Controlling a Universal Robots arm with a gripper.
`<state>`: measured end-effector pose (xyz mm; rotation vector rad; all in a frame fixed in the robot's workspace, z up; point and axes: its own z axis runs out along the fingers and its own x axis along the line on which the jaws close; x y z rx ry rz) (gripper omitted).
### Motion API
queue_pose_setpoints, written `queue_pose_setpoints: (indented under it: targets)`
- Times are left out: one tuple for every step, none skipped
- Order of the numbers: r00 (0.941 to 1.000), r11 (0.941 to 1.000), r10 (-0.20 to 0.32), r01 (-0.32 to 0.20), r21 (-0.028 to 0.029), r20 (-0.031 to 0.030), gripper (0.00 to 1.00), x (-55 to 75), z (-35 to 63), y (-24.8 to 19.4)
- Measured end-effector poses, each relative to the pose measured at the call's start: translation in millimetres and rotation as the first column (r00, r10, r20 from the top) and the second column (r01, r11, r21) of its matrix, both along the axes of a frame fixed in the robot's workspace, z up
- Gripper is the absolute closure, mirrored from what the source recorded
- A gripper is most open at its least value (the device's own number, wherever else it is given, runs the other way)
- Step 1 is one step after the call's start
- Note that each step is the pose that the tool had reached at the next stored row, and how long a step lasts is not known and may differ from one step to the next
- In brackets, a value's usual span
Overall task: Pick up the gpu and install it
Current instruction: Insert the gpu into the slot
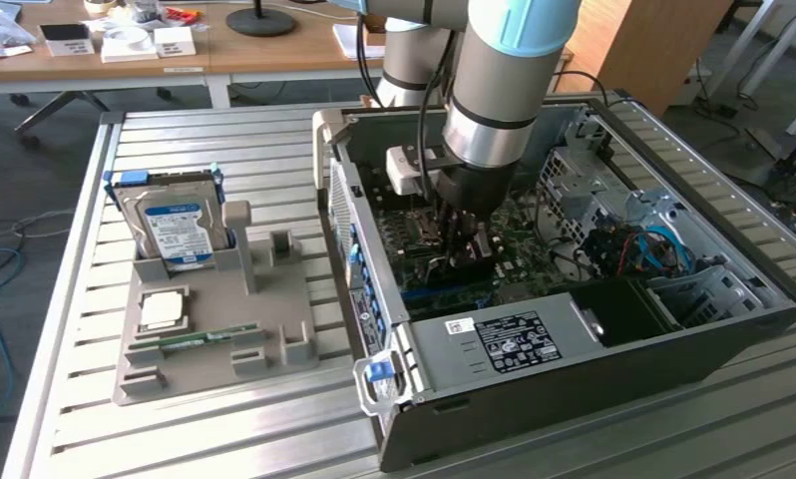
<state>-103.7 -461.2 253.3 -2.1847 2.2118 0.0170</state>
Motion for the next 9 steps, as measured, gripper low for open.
queue_pose_setpoints:
  targets:
    - [1.0000,1.0000,0.000,0.000,0.0001,0.0001,0.74,0.0,-0.1,0.0]
    - [1.0000,1.0000,0.000,0.000,0.0001,0.0000,0.74,0.0,-0.1,0.0]
    - [1.0000,1.0000,0.000,0.000,0.0001,0.0000,0.74,0.0,-0.1,0.0]
    - [1.0000,1.0000,0.000,0.000,0.0001,0.0001,0.74,0.0,-0.1,0.0]
    - [1.0000,1.0000,0.000,0.000,0.0002,0.0001,0.74,0.0,-0.1,0.0]
    - [1.0000,1.0000,0.000,0.000,0.0001,0.0000,0.74,0.0,-0.2,0.0]
    - [1.0000,1.0000,0.000,0.000,0.0000,0.0000,0.74,0.0,-0.4,0.0]
    - [1.0000,1.0000,0.000,0.000,-0.0001,-0.0001,0.74,0.0,-0.5,0.0]
    - [1.0000,1.0000,0.000,0.000,-0.0001,-0.0001,0.74,0.0,-0.6,0.0]
